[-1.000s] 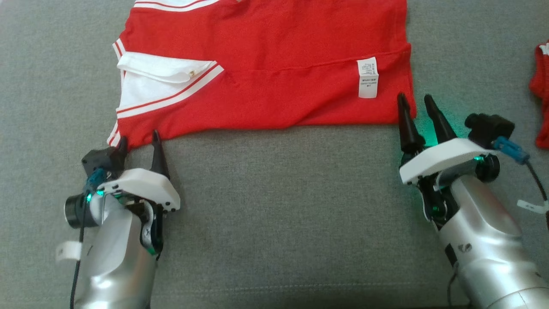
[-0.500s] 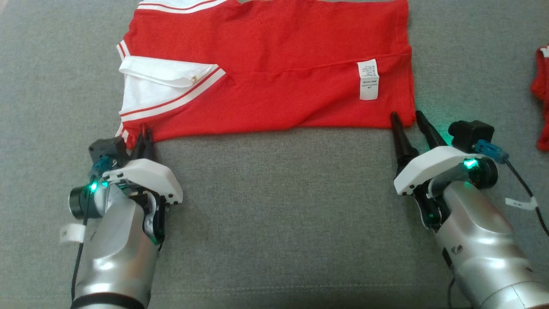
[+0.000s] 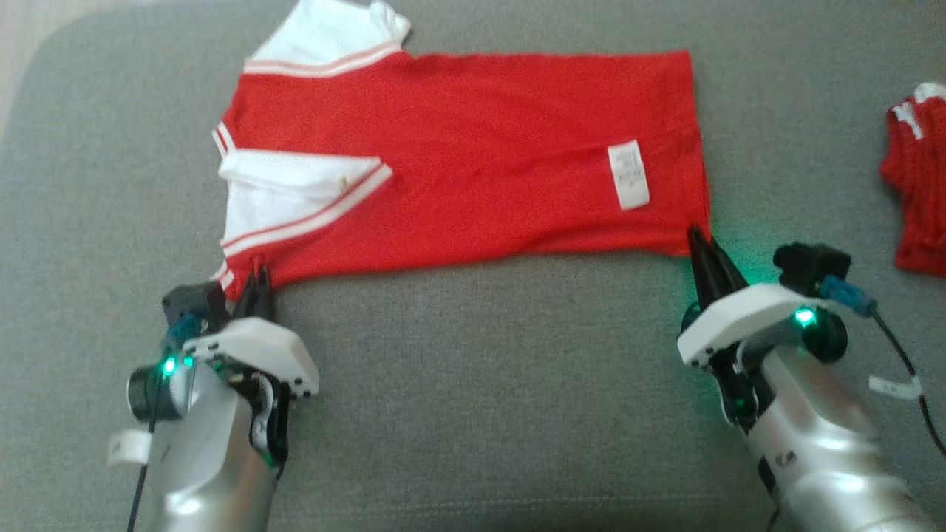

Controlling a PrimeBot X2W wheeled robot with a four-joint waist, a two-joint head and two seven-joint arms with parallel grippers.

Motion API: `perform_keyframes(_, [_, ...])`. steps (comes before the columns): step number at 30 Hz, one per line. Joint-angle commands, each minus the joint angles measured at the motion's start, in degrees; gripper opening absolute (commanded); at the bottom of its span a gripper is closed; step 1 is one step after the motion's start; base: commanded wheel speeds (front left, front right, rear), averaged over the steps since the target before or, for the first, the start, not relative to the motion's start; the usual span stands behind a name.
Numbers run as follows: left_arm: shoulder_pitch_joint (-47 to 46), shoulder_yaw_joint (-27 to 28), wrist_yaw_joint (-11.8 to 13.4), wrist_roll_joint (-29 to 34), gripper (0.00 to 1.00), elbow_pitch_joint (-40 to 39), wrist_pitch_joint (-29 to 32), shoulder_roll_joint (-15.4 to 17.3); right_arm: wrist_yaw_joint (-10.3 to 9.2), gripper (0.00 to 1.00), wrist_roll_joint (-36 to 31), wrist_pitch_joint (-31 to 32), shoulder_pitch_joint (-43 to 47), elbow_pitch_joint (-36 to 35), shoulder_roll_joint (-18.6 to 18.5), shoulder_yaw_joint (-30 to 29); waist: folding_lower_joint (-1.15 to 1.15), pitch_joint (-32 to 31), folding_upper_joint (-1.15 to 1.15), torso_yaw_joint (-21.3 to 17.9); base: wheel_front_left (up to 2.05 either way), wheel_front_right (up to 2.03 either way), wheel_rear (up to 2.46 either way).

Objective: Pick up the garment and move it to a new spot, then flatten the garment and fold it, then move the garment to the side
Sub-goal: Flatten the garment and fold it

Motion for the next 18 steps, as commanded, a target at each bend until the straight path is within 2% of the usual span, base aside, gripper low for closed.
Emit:
perform_keyframes(1, [1.5, 2.1, 0.0, 0.3, 0.0, -2.4, -0.2, 1.2, 0.11, 0.0, 0.9, -0.8, 1.7, -1.7, 0.3, 0.4, 0.0, -2.5, 0.0, -0.3, 0.0, 0.0, 0.0])
perform_keyframes(7, [6.6, 2.7, -0.1, 0.6, 0.0, -4.6, -0.2, 1.2, 0.11, 0.0, 3.2, -0.8, 6.0, -2.9, 0.3, -0.3, 0.0, -7.4, 0.0, -0.4, 0.0, 0.0, 0.0])
perform_keyframes(13, [15.9, 0.2, 0.1, -1.1, 0.0, -9.1, -0.2, 1.2, 0.11, 0.0, 4.9, 0.7, 10.9, -3.9, -1.3, 1.6, 0.0, -11.1, 0.0, -0.8, 0.0, 0.0, 0.0])
perform_keyframes(14, [16.5, -0.3, 0.3, -1.4, 0.0, -9.6, -0.2, 1.2, 0.11, 0.29, 5.1, 1.1, 11.2, -3.9, -1.6, 1.6, 0.0, -11.0, 0.0, -0.7, 0.0, 0.0, 0.0])
perform_keyframes(15, [16.8, -0.8, 0.4, -1.6, 0.08, -10.1, -0.2, 1.2, 0.11, 0.96, 5.1, 1.4, 11.2, -3.8, -1.9, 1.5, 0.0, -10.9, 0.0, -0.6, 0.0, 0.0, 0.0])
perform_keyframes(17, [16.5, -1.6, 1.0, -1.5, 1.0, -11.5, -0.2, 1.2, 0.11, 1.0, 4.9, 1.6, 11.0, -3.8, -2.1, 1.3, 0.0, -10.4, 0.0, -0.2, 0.0, 0.0, 0.0])
perform_keyframes(18, [16.1, -1.9, 1.3, -1.2, 1.0, -12.2, -0.2, 1.2, 0.11, 1.0, 4.8, 1.5, 10.6, -3.9, -2.2, 1.1, 0.0, -10.0, 0.0, 0.0, 0.0, 0.0, 0.0])
